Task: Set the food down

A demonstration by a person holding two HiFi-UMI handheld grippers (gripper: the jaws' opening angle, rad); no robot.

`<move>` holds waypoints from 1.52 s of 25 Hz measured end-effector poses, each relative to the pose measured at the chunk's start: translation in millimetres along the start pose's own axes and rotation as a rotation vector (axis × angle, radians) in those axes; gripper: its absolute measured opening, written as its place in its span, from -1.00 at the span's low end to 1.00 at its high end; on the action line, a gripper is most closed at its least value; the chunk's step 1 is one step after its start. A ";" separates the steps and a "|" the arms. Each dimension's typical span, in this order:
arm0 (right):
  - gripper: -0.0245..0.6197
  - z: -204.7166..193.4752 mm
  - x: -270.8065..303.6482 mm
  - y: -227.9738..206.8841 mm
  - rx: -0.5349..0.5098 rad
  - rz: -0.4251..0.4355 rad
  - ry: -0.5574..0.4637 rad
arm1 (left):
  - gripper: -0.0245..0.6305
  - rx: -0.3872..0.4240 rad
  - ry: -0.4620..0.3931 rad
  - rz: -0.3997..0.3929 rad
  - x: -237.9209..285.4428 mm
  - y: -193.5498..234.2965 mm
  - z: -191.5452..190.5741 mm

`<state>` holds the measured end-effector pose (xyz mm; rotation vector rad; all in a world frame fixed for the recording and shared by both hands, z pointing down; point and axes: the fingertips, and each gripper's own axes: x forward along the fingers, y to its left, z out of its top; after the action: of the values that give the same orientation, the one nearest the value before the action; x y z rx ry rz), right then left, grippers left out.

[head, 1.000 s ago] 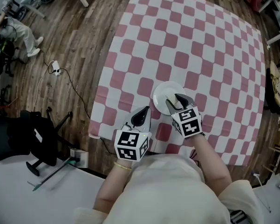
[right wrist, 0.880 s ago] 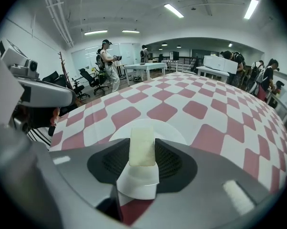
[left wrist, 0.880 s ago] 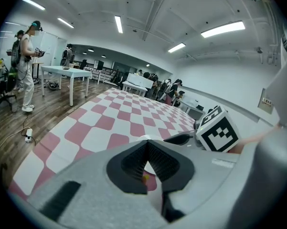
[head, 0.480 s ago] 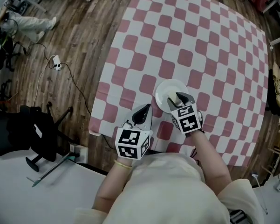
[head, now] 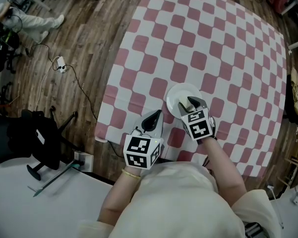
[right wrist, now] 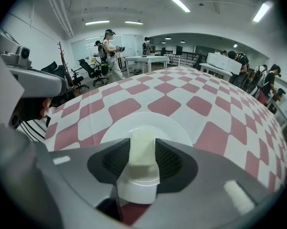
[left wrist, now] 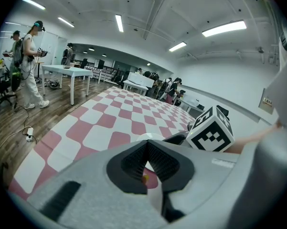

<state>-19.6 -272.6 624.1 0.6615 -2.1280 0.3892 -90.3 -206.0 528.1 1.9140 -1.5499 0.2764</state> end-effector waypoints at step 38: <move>-0.71 23.9 -80.1 16.0 0.145 -0.093 -0.250 | -0.92 0.078 -0.021 -0.085 -30.6 -24.3 -3.4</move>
<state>-4.4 -245.8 544.7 0.9309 -2.3083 0.4311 -75.4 -177.5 505.7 2.0437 -1.4860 0.2846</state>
